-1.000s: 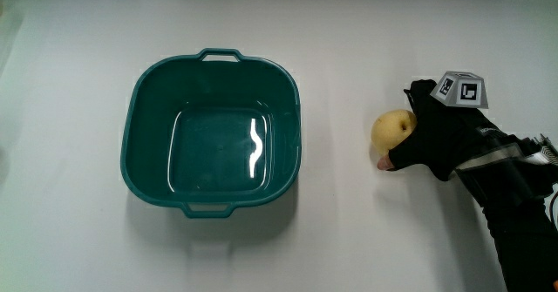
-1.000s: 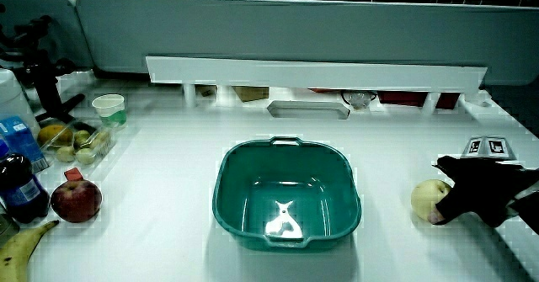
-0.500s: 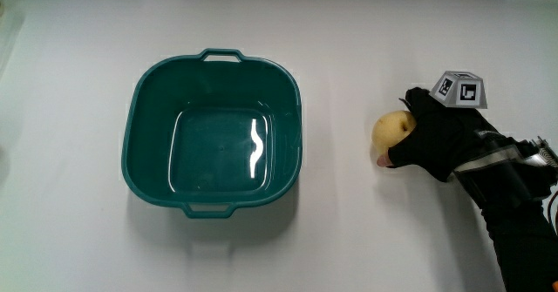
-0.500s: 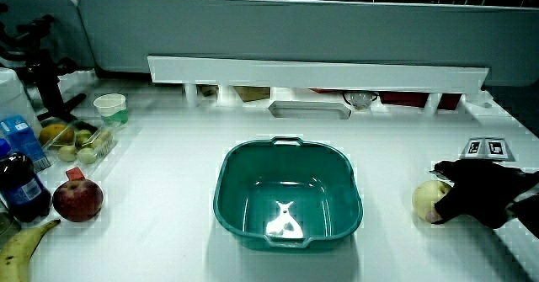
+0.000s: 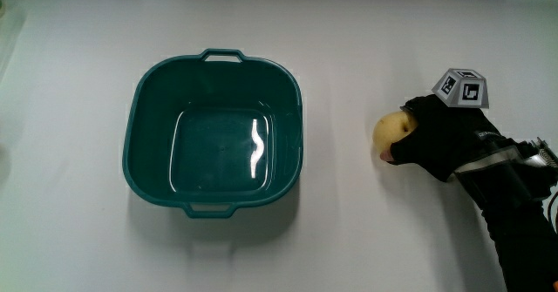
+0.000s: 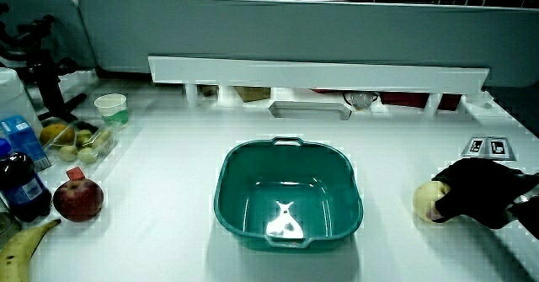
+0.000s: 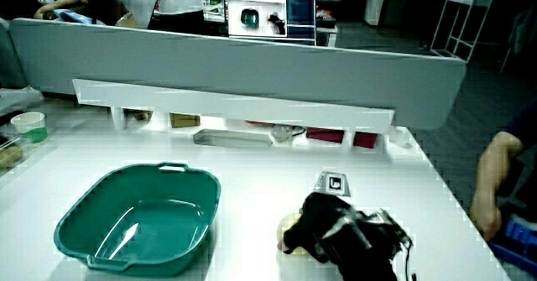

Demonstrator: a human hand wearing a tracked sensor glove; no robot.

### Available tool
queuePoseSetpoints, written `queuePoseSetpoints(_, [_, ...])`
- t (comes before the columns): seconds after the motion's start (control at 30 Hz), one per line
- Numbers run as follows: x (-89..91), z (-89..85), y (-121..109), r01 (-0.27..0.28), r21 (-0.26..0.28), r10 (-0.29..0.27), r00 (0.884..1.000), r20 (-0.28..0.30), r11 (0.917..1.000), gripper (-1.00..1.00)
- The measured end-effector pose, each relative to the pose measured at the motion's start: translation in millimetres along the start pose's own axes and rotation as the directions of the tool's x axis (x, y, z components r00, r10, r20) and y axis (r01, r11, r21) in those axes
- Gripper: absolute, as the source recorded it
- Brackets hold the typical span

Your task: Pick pear from desk

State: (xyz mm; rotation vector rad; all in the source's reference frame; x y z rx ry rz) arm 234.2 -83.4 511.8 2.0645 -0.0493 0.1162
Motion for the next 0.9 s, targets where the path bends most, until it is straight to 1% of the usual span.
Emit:
queuePoseSetpoints(0.03, [-1.3, 0.7, -2.0, -0.008, 0.006, 0.008, 1.0, 0.003, 1.0, 0.79])
queuePoseSetpoints(0.1, [-1.3, 0.6, -1.1, -0.004, 0.021, 0.003, 1.0, 0.02, 0.9998, 0.86])
queuePoseSetpoints(0.13, [-3.8, 1.6, -4.0, -0.017, 0.04, 0.016, 1.0, 0.022, 0.9991, 0.89])
queuePoseSetpoints(0.17, [-5.2, 1.2, -4.4, -0.025, 0.041, 0.024, 0.999, 0.027, 0.9988, 0.93])
queuePoseSetpoints(0.23, [-6.9, 1.0, -4.1, -0.021, 0.051, 0.019, 0.999, 0.042, 0.9985, 1.0])
queuePoseSetpoints(0.27, [-7.3, 1.2, -3.6, -0.01, 0.054, 0.007, 0.999, 0.051, 0.9985, 1.0])
queuePoseSetpoints(0.3, [-9.7, 2.4, -5.8, -0.03, 0.051, 0.028, 0.998, 0.052, 0.9982, 1.0])
queuePoseSetpoints(0.37, [-7.7, 3.6, -3.2, -0.012, 0.08, 0.007, 0.998, 0.06, 0.9967, 1.0])
queuePoseSetpoints(0.4, [-12.7, 8.0, -10.2, -0.041, 0.077, 0.037, 0.998, 0.048, 0.9962, 1.0])
queuePoseSetpoints(0.43, [-13.8, 10.6, -11.9, -0.05, 0.101, 0.045, 0.997, 0.057, 0.9936, 1.0])
queuePoseSetpoints(0.47, [-14.3, 13.8, -13.4, -0.045, 0.119, 0.038, 0.998, 0.056, 0.9919, 1.0])
queuePoseSetpoints(0.5, [-14.5, 16.8, -13.7, -0.052, 0.115, 0.046, 0.997, 0.055, 0.992, 1.0])
queuePoseSetpoints(0.53, [-15.3, 21.2, -15.5, -0.045, 0.146, 0.035, 0.997, 0.067, 0.9882, 1.0])
queuePoseSetpoints(0.57, [-17.0, 25.8, -17.7, -0.048, 0.165, 0.036, 0.997, 0.072, 0.9852, 1.0])
queuePoseSetpoints(0.6, [-18.6, 30.2, -19.7, -0.05, 0.155, 0.042, 0.998, 0.056, 0.9867, 1.0])
queuePoseSetpoints(0.63, [-22.9, 35.4, -24.0, -0.07, 0.168, 0.059, 0.996, 0.068, 0.9832, 1.0])
queuePoseSetpoints(0.67, [-24.9, 39.8, -25.4, -0.059, 0.182, 0.047, 0.996, 0.07, 0.9816, 1.0])
queuePoseSetpoints(0.7, [-31.2, 45.7, -32.1, -0.087, 0.181, 0.076, 0.995, 0.064, 0.9796, 1.0])
queuePoseSetpoints(0.73, [-36.5, 50.6, -37.0, -0.103, 0.181, 0.094, 0.994, 0.059, 0.9781, 1.0])
queuePoseSetpoints(0.8, [-49.0, 59.2, -47.5, -0.144, 0.189, 0.136, 0.989, 0.054, 0.9714, 1.0])
queuePoseSetpoints(0.83, [-52.6, 61.7, -47.7, -0.153, 0.2, 0.144, 0.988, 0.059, 0.9677, 1.0])
queuePoseSetpoints(0.87, [-57.5, 64.9, -50.0, -0.137, 0.218, 0.126, 0.99, 0.065, 0.9662, 1.0])
queuePoseSetpoints(0.9, [-67.3, 68.9, -57.9, -0.203, 0.214, 0.195, 0.979, 0.057, 0.9556, 1.0])
